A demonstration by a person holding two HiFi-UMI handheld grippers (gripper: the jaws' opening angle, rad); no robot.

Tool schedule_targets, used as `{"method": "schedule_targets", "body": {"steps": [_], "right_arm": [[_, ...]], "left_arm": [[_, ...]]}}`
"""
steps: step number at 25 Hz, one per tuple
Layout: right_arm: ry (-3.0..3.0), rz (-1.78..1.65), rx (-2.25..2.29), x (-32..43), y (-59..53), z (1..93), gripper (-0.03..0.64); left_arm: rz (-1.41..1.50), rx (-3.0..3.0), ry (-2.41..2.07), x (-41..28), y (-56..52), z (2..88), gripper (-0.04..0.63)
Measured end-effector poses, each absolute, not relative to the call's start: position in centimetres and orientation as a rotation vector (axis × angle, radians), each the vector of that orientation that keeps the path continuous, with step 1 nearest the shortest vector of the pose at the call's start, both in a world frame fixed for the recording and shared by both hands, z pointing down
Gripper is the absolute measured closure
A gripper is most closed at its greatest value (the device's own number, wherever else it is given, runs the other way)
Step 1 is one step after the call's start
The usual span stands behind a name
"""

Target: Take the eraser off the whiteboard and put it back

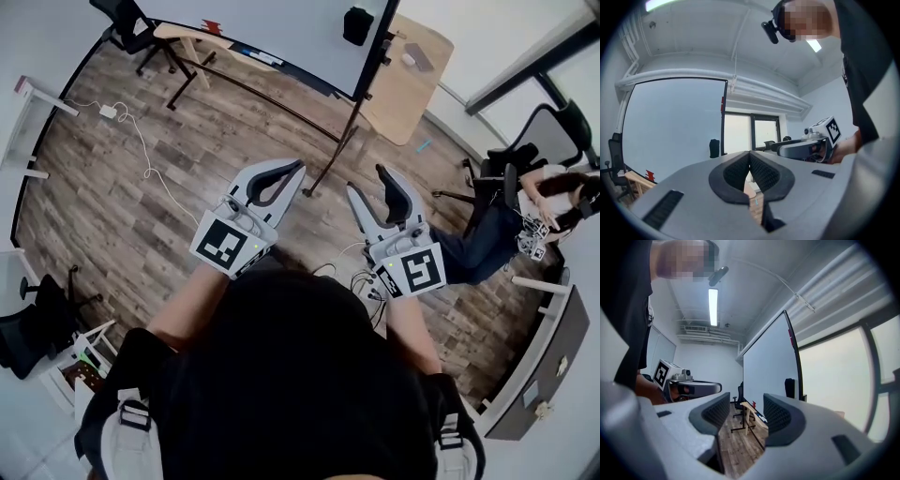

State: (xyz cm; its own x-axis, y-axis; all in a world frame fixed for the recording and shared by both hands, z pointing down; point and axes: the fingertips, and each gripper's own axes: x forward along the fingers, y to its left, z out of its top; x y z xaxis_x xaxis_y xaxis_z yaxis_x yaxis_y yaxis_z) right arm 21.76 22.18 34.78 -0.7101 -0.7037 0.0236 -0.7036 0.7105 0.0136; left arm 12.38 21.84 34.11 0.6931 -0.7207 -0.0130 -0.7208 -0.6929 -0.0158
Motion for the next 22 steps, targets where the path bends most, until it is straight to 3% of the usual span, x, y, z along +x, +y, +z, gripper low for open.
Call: {"method": "schedule_targets", "body": {"steps": [22], "right_arm": [[-2.696, 0.019, 1.466, 6.4, 9.9, 34.8, 0.342]], "left_arm": [[0.023, -2.968, 1.028, -4.7, 9.1, 34.4, 0.600]]}}
